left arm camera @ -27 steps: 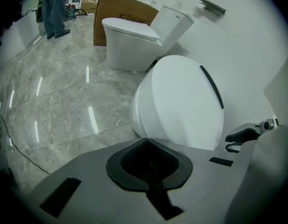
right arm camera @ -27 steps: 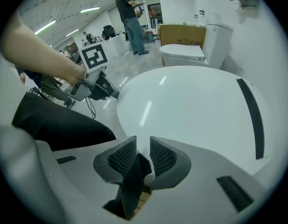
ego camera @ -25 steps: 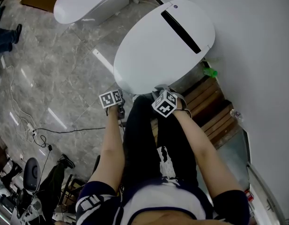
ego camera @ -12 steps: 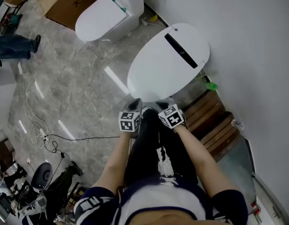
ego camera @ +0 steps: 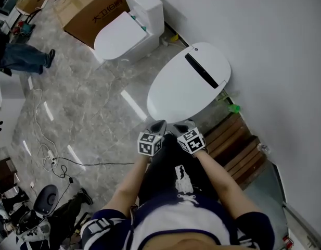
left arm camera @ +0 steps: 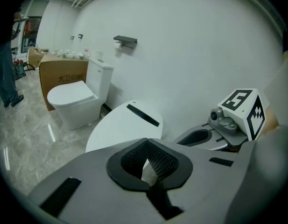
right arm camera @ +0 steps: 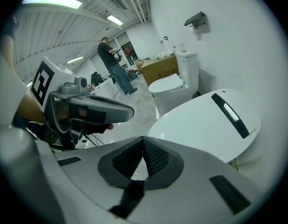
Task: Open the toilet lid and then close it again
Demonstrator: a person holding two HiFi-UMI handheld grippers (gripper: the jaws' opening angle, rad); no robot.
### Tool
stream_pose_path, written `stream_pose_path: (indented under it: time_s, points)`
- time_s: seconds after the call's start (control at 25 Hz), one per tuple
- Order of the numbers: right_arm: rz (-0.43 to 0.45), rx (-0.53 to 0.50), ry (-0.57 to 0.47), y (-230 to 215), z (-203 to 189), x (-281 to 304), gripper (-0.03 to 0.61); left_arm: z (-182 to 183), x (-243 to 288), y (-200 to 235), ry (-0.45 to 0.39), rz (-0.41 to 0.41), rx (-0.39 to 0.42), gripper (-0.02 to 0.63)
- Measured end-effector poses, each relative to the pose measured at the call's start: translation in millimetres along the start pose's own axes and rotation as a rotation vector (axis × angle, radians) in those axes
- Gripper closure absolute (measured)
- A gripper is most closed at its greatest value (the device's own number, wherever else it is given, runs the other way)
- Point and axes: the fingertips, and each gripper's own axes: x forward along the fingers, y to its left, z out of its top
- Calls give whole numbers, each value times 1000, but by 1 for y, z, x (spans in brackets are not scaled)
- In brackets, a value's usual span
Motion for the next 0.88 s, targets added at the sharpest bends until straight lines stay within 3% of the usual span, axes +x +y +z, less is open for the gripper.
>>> stream_pose_path:
  time_s: [0.48, 0.88]
  points:
    - [18, -3, -20, 7, 23, -13, 569, 12, -18, 4, -25, 14, 25, 609]
    - [26, 20, -17, 26, 16, -24, 571, 6, -42, 1, -50, 27, 8, 609]
